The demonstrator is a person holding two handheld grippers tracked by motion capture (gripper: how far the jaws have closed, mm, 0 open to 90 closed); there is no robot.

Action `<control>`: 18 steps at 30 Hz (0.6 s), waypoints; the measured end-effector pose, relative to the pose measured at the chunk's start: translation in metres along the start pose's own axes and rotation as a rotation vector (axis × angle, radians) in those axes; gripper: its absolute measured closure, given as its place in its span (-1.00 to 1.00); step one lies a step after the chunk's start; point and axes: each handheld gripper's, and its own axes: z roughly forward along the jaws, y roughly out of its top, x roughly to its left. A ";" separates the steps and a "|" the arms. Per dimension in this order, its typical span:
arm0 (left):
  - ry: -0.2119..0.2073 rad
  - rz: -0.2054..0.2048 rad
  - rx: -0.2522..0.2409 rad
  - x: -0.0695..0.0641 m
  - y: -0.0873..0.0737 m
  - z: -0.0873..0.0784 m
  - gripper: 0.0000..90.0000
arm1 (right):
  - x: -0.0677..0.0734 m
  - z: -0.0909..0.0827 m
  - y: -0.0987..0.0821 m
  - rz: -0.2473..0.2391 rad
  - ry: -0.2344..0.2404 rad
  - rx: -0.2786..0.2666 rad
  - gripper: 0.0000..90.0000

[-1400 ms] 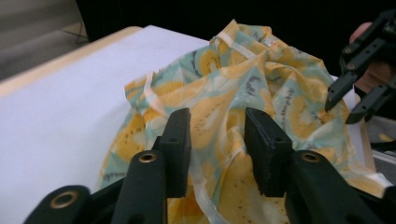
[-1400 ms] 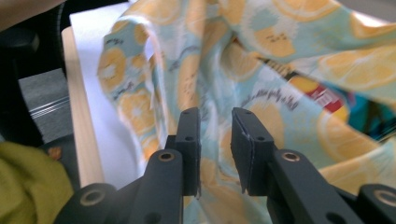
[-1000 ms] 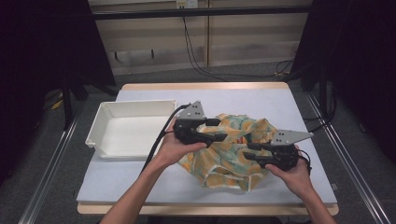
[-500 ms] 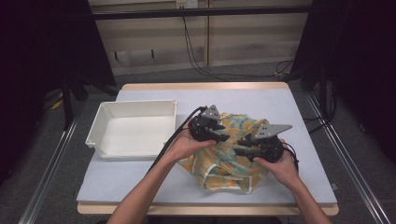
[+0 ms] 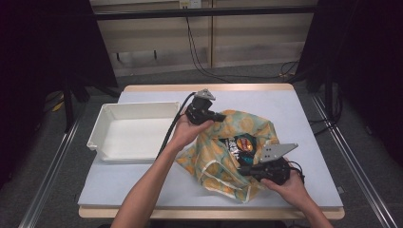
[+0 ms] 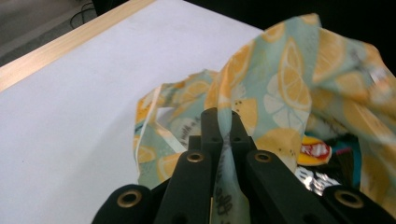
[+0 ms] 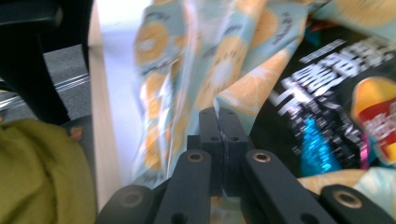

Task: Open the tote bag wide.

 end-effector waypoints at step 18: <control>0.038 -0.166 -0.020 0.047 -0.002 0.013 1.00 | 0.015 -0.004 -0.017 -0.028 0.081 0.034 1.00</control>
